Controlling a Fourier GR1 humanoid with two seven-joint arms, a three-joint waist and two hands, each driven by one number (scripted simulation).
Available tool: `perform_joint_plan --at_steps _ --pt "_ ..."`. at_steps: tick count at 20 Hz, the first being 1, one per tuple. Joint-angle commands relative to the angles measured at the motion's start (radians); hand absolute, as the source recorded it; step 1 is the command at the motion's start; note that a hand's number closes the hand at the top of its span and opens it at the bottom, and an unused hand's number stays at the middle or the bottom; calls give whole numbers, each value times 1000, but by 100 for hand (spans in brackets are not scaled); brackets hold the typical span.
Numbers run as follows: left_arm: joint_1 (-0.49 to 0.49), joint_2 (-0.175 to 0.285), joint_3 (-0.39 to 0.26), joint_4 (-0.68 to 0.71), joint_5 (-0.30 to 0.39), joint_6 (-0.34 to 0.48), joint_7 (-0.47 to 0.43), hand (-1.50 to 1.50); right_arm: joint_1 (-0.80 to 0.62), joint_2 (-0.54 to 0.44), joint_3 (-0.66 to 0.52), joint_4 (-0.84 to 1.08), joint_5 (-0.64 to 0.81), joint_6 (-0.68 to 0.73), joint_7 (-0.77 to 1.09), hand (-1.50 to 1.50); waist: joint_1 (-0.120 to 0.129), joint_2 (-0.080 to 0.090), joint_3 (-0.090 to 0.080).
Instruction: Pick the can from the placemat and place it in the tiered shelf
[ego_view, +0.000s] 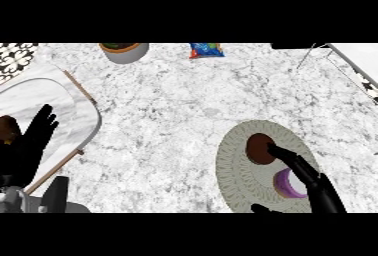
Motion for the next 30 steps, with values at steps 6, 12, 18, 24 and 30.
perform_joint_plan --at_steps 6,12,18,24,30 --pt "90 29 13 -27 37 -20 -19 0 154 -247 -45 -218 377 72 374 -150 7 7 -21" --pt "60 -7 -30 -6 17 -7 -29 0 121 -418 8 -286 458 407 581 -150 25 19 -23" --pt "62 7 -27 -6 21 -34 -42 0 -15 -371 131 -398 539 678 818 -150 42 18 -19" --pt "50 -26 -17 48 11 -51 -59 0 -146 -239 143 -182 561 733 784 -150 35 18 -16" --pt "43 19 27 14 46 -83 -20 0 -152 -205 146 -60 628 700 706 -150 30 16 -15"
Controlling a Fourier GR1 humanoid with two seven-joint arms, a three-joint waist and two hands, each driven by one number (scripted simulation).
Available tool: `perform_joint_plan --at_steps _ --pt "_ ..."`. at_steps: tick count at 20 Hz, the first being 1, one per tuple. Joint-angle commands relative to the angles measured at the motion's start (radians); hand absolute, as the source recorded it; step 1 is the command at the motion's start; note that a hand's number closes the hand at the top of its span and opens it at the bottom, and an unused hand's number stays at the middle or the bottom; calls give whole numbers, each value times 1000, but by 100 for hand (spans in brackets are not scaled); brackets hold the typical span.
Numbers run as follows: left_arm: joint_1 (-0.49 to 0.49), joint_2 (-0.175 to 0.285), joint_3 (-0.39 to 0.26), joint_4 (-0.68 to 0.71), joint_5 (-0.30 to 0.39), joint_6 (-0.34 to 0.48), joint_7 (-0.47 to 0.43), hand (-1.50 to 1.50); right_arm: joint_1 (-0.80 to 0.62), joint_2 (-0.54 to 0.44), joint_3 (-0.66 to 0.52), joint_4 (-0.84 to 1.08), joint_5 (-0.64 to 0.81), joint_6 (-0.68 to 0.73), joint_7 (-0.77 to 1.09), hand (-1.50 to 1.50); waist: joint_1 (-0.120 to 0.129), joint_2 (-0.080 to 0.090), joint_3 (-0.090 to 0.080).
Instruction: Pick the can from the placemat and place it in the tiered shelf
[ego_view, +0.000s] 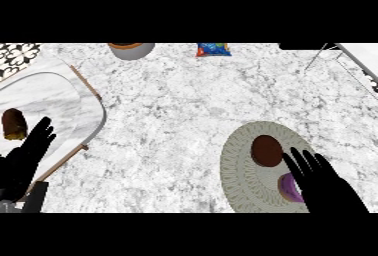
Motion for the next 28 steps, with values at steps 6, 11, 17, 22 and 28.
perform_joint_plan --at_steps 6,11,17,22,28 --pt "-21 -95 -12 0 -43 32 -5 0 -123 77 -87 143 -6 84 -63 -150 -6 3 -13" --pt "-21 -53 20 -7 -45 24 6 0 -25 77 -63 245 86 -77 -191 -150 -10 1 -12" --pt "-17 -37 40 13 -4 -19 7 0 -35 99 -97 279 91 -76 -236 -150 -10 2 -13" --pt "-25 -61 26 22 -16 -11 9 0 -55 148 -109 401 126 -106 -265 -150 -10 2 -13" --pt "-37 -55 38 20 -25 -9 28 0 -72 167 -132 441 137 -107 -350 150 -11 2 -13"
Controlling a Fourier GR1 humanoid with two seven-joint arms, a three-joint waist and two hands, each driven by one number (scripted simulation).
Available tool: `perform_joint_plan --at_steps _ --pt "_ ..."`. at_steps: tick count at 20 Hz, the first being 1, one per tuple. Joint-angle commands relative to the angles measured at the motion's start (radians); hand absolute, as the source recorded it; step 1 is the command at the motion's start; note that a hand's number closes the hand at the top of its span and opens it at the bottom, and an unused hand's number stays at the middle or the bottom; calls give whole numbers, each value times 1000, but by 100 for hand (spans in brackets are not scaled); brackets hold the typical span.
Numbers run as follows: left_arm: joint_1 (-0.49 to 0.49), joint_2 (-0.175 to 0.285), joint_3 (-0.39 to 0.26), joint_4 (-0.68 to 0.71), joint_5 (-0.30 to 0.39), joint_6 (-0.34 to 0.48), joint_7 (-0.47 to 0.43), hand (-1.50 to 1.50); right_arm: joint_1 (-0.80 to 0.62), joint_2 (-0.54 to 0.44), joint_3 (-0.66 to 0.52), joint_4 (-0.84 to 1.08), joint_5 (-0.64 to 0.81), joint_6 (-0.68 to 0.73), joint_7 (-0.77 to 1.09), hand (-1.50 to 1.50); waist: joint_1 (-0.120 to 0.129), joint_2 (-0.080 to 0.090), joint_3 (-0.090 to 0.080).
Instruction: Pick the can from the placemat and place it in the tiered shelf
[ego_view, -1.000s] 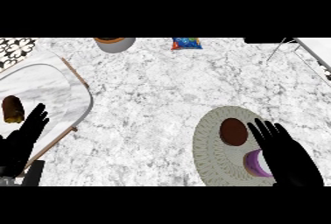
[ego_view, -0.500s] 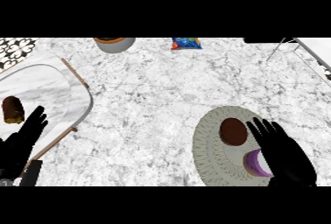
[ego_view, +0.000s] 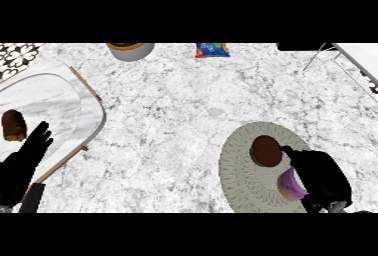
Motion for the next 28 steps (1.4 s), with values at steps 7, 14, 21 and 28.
perform_joint_plan --at_steps 7,14,21,28 --pt "-14 -67 3 -51 -17 54 37 0 32 23 8 25 129 -104 -77 150 -5 9 -11" --pt "18 -32 7 -32 12 26 -7 0 -98 149 -256 95 36 -95 158 150 10 13 -11" --pt "-51 -21 -13 -29 28 -1 10 0 -450 252 -528 323 44 -138 549 150 49 29 -12" --pt "-72 -58 -37 1 -13 77 17 0 -676 294 -544 337 102 -164 700 150 4 11 -12"
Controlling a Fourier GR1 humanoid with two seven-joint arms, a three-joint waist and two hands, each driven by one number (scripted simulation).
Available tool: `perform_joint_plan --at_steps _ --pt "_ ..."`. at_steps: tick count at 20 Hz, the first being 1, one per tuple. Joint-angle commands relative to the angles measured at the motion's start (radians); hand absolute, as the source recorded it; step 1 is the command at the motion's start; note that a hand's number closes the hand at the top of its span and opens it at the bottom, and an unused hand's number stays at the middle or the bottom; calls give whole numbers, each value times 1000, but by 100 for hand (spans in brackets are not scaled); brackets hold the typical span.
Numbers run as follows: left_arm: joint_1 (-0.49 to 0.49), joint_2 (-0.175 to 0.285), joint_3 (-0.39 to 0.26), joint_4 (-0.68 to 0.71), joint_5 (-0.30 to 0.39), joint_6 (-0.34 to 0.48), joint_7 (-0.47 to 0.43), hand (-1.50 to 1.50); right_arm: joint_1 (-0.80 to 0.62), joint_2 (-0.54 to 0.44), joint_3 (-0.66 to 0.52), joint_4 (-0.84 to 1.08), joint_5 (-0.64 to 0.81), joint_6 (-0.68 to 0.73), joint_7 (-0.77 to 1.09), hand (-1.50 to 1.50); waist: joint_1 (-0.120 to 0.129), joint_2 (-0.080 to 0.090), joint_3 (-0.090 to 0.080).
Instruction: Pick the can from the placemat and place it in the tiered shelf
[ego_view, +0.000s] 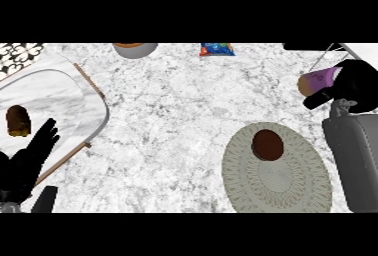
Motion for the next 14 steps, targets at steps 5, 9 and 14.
perform_joint_plan --at_steps 5,9,14 --pt "-26 -34 19 -10 39 9 24 0 -164 56 -91 -129 11 -73 159 150 -28 -7 -14" --pt "-17 -29 14 -19 24 29 16 0 -224 49 -100 -223 56 -18 218 150 -29 -7 -15" --pt "-24 -36 15 -8 36 41 16 0 -231 49 -90 -357 107 45 246 150 -33 -8 -15"
